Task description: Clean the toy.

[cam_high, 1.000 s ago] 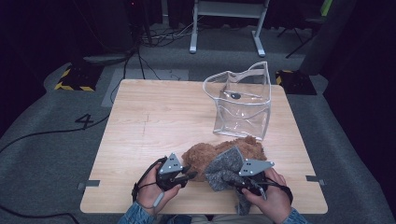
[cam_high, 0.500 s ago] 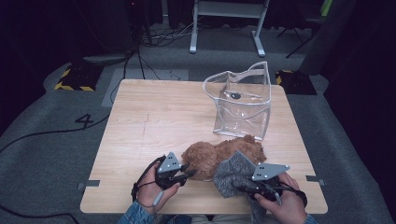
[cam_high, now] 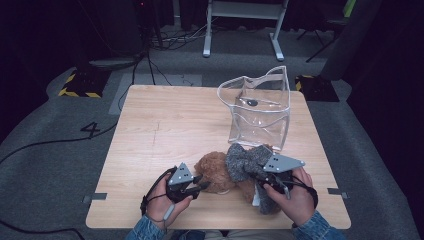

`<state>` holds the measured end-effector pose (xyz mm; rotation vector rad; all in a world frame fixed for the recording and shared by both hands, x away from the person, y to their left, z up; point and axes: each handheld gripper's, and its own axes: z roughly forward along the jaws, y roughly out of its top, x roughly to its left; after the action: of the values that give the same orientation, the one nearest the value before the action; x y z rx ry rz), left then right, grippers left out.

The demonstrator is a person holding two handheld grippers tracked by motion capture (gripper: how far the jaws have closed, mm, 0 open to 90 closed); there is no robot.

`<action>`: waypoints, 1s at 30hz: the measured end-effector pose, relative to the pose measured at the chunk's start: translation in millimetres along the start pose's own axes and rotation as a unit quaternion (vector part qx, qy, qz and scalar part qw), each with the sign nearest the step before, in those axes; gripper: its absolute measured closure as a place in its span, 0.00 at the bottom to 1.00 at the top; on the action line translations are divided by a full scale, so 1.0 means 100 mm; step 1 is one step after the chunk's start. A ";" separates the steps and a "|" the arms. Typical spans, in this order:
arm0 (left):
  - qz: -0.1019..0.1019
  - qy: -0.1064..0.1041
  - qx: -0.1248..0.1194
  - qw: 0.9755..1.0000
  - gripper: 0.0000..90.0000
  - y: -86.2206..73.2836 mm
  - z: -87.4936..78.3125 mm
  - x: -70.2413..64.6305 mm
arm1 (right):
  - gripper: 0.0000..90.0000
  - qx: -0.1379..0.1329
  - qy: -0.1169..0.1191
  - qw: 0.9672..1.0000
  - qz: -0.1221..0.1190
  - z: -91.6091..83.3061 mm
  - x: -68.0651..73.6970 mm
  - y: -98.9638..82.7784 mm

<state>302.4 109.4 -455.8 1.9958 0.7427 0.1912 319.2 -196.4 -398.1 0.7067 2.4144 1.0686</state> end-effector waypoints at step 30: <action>-0.006 -0.002 0.002 1.000 0.80 0.00 0.00 0.02 | 0.82 0.108 0.038 0.993 0.018 0.00 0.16 -0.67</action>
<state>303.4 110.6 -456.5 1.9935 0.7536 0.1797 287.5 -225.7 -451.7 0.7957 2.6185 0.8690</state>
